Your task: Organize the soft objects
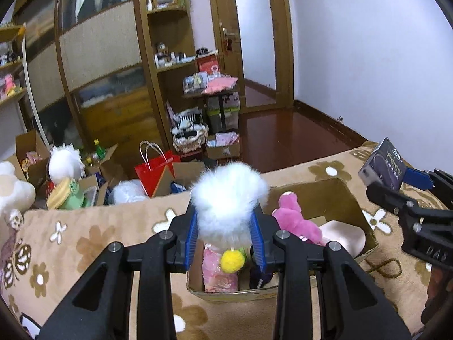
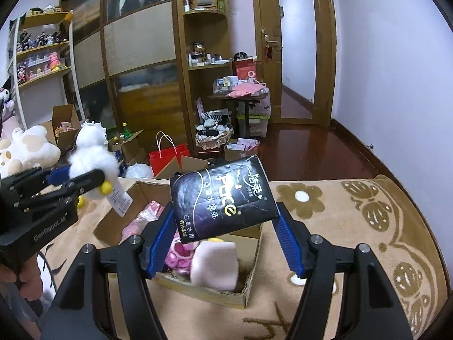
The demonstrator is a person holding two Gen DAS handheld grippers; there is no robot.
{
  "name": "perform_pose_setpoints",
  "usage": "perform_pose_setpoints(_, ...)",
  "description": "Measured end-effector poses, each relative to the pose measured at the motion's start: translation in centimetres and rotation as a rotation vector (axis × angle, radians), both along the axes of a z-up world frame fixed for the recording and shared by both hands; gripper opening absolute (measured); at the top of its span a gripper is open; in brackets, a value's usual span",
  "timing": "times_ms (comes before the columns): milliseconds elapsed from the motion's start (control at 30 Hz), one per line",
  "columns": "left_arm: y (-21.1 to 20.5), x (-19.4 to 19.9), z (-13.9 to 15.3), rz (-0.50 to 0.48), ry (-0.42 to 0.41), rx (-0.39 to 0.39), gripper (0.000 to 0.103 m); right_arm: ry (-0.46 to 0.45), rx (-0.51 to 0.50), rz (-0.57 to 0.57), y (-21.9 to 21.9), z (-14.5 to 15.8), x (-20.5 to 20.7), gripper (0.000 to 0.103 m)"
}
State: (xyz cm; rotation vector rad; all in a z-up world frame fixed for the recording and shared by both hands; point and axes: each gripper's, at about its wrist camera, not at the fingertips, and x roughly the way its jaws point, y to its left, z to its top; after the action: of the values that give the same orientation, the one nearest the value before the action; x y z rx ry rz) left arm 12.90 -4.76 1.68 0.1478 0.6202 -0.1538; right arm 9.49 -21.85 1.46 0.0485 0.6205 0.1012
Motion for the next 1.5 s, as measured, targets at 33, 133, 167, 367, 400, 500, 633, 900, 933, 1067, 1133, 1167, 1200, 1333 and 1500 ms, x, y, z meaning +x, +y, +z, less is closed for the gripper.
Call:
perform_pose_setpoints(33,0.1,0.3,-0.3,0.001,0.015,-0.006,0.032,0.008,0.021,-0.005,-0.3,-0.3,0.3,0.071)
perform_pose_setpoints(133,0.5,0.9,-1.3,0.009,0.045,-0.015,0.032,0.034,0.033,-0.011,-0.9,-1.5,1.1,0.071)
perform_pose_setpoints(167,0.6,1.1,-1.7,0.009,0.054,-0.017,0.032,0.045,0.027,-0.008,-0.8,-2.0,1.3,0.071)
perform_pose_setpoints(367,0.4,2.1,-4.1,-0.005,0.139,-0.01,0.034,0.085,0.026,0.031,0.2,-3.4,2.2,0.071)
perform_pose_setpoints(400,0.3,2.2,-4.5,-0.007,0.149,-0.004,0.034,0.091,0.02,0.036,0.4,-3.6,2.3,0.071)
perform_pose_setpoints(500,0.1,2.2,-5.5,0.001,0.167,0.008,0.034,0.113,0.014,0.048,0.8,-4.4,2.6,0.072)
perform_pose_setpoints(633,0.0,2.5,-6.6,0.005,0.206,0.017,0.036,0.138,0.005,0.042,0.9,-5.3,2.7,0.072)
perform_pose_setpoints(900,0.1,2.2,-6.7,0.012,0.208,0.036,0.06,0.151,0.007,0.043,0.9,-5.5,2.3,0.075)
perform_pose_setpoints(933,0.1,2.1,-6.7,0.01,0.211,0.036,0.062,0.15,0.005,0.041,0.9,-5.4,2.2,0.079)
perform_pose_setpoints(1067,0.3,1.8,-6.2,0.016,0.207,0.041,0.068,0.138,-0.003,0.04,0.9,-5.1,1.6,0.082)
perform_pose_setpoints(1133,0.6,1.4,-5.8,0.024,0.201,0.045,0.075,0.131,-0.002,0.034,0.8,-4.8,1.2,0.089)
perform_pose_setpoints(1167,0.8,1.2,-5.5,0.031,0.197,0.047,0.078,0.126,-0.002,0.034,0.7,-4.6,1.0,0.089)
perform_pose_setpoints(1200,1.0,0.9,-5.2,0.036,0.19,0.045,0.08,0.123,-0.002,0.034,0.7,-4.3,0.8,0.089)
perform_pose_setpoints(1333,1.7,-0.5,-3.8,0.052,0.157,0.054,0.086,0.111,0.004,0.021,0.6,-2.9,-0.4,0.096)
perform_pose_setpoints(1500,2.1,-2.9,-1.5,0.063,0.089,0.082,0.094,0.061,0.026,0.01,0.1,-0.3,-2.6,0.103)
